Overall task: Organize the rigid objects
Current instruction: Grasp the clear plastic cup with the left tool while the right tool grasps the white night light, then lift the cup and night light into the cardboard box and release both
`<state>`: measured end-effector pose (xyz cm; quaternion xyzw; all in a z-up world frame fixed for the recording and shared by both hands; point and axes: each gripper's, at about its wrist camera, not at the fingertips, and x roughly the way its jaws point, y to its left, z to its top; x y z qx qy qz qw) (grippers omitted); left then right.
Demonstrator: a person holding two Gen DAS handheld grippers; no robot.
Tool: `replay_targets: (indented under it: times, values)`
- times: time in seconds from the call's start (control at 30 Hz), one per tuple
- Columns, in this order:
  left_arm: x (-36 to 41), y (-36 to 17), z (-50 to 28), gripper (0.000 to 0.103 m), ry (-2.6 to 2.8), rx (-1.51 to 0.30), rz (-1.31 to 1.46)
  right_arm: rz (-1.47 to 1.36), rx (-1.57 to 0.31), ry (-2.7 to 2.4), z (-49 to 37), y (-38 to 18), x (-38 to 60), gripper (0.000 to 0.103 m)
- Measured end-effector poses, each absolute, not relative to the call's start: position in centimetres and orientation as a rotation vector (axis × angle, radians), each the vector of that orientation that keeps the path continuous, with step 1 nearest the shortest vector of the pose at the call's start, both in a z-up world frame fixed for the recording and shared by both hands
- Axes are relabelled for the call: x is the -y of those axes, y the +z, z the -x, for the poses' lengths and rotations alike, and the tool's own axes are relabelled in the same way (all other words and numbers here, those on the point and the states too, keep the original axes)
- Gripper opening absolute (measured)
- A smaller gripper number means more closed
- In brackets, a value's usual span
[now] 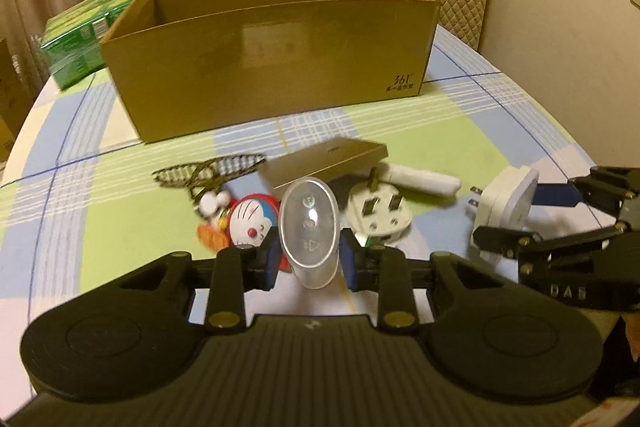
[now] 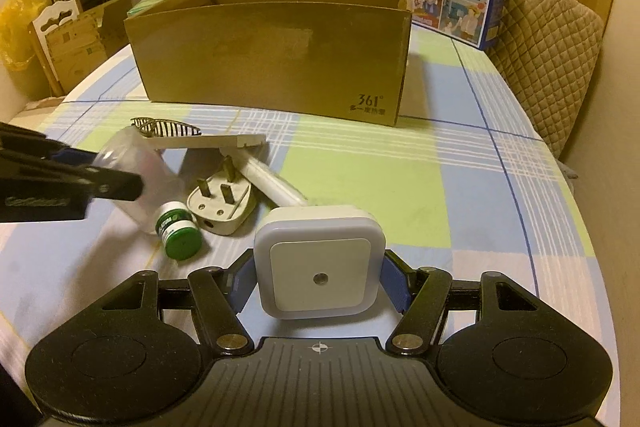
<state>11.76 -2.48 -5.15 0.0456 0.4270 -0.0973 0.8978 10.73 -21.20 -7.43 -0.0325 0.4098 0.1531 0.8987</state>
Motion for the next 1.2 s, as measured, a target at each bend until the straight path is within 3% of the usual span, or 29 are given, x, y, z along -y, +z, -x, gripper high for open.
replay_targets:
  times: [0.77, 1.2]
  values:
    - [2.4, -6.9, -11.8, 0.027, -0.168, -0.931, -0.125, 0.043, -0.852, 0.302, -10.4, -7.9, 21.7, 0.062]
    - [1.3, -0.7, -13.1, 0.027, -0.183, -0.842, -0.096, 0.037, -0.772, 0.335, -11.6, -3.1, 20.9, 0.062]
